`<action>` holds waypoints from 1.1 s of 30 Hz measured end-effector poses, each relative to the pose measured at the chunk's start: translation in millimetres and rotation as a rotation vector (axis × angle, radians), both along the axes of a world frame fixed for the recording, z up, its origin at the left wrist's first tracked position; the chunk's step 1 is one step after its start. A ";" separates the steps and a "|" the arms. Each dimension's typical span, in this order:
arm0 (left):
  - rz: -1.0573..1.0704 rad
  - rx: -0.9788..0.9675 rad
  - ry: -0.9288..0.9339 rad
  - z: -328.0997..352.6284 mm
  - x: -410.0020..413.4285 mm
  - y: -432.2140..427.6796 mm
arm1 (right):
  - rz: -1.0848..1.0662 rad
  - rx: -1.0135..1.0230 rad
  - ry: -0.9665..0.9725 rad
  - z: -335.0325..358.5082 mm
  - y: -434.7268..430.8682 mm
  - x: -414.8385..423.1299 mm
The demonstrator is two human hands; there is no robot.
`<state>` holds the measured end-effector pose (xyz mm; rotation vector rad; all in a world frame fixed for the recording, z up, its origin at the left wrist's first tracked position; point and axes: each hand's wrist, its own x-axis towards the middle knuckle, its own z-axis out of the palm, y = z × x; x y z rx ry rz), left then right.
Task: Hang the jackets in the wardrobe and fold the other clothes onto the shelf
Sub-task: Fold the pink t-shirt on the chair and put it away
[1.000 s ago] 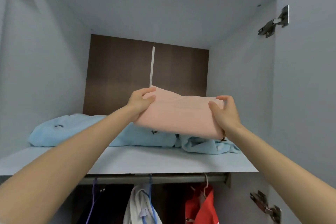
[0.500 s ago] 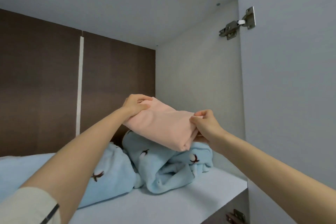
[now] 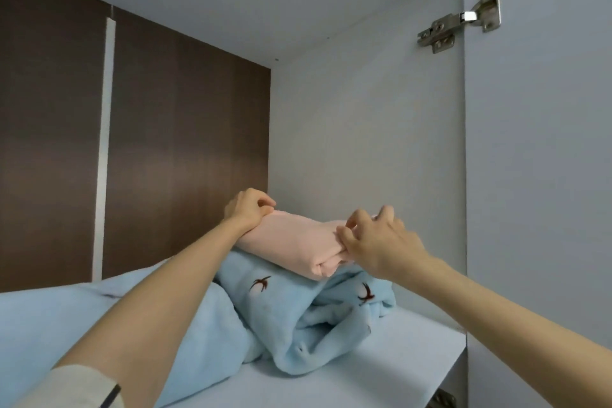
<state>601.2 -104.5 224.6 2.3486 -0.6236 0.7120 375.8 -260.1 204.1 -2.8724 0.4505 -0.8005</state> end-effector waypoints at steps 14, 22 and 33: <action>-0.150 0.354 0.160 -17.3 -24.9 -6.0 | 0.197 -0.061 -0.012 -33.3 32.5 33.6; -0.157 0.467 0.137 4.5 -54.9 -0.9 | 0.236 0.063 -0.045 -22.5 26.9 26.8; -0.029 0.413 -0.200 17.3 -179.9 8.0 | 0.237 -0.202 -0.404 -4.9 -15.5 -75.4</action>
